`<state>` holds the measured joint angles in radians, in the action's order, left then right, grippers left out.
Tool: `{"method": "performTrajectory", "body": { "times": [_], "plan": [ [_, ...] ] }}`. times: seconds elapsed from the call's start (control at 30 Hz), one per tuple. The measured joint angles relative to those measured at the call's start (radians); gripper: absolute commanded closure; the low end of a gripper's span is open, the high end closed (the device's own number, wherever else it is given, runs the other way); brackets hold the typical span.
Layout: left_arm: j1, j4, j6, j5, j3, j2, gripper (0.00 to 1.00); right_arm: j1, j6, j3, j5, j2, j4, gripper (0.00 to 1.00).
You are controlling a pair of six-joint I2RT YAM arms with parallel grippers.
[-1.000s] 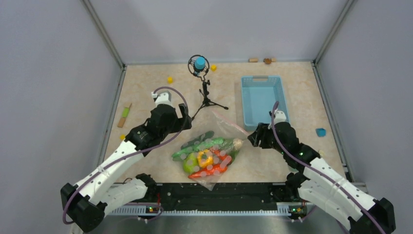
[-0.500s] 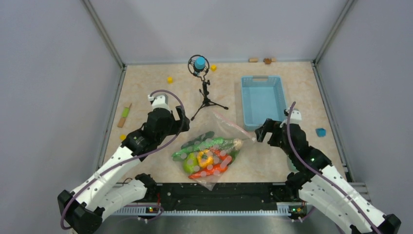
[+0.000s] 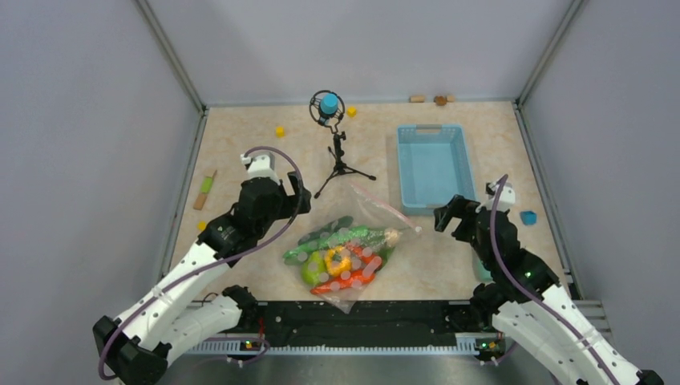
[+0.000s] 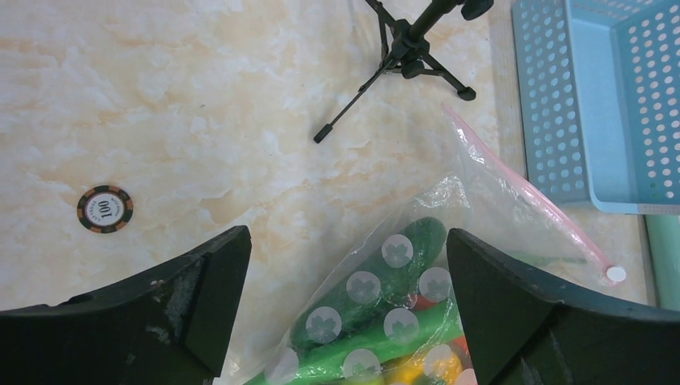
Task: Place the food in the zip-top bag and seal the zipper
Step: Reset both arms
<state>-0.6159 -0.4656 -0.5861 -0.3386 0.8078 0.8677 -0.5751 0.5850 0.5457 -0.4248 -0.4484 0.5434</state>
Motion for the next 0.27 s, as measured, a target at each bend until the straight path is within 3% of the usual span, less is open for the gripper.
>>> {"method": "performTrajectory", "body": {
  "times": [0.27],
  "plan": [
    [0.000,-0.018,-0.014,-0.052,0.002,-0.029,0.03,0.000,0.000,-0.002,-0.009,0.019,0.011,0.01]
  ]
}}
